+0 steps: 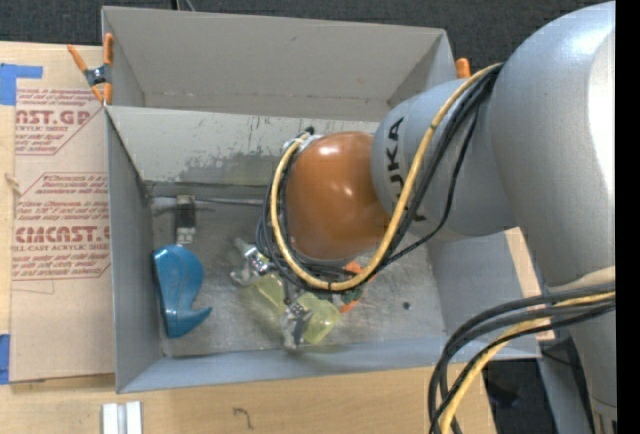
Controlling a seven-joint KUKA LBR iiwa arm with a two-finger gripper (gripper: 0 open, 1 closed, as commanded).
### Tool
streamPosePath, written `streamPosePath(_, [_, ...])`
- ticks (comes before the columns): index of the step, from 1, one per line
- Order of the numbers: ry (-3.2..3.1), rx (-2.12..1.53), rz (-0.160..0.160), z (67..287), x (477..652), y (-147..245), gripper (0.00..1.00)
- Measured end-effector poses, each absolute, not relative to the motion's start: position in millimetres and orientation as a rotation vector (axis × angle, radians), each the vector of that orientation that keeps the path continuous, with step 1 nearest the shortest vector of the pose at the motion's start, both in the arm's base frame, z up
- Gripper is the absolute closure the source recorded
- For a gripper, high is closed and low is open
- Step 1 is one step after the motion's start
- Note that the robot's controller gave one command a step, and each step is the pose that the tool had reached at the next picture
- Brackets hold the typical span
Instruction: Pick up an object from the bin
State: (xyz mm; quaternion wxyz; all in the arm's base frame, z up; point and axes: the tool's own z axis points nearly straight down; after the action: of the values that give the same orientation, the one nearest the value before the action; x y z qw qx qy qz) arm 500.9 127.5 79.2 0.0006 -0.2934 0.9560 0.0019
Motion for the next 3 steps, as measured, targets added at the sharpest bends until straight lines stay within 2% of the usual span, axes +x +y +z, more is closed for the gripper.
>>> streamPosePath(1, [3.017, -0.873, 0.003, 82, 506.6, 89, 0.0])
streamPosePath(2, [2.924, -1.158, 0.006, 74, 555.1, 69, 1.0])
streamPosePath(3, [2.923, -1.158, 0.006, 74, 555.2, 69, 1.0])
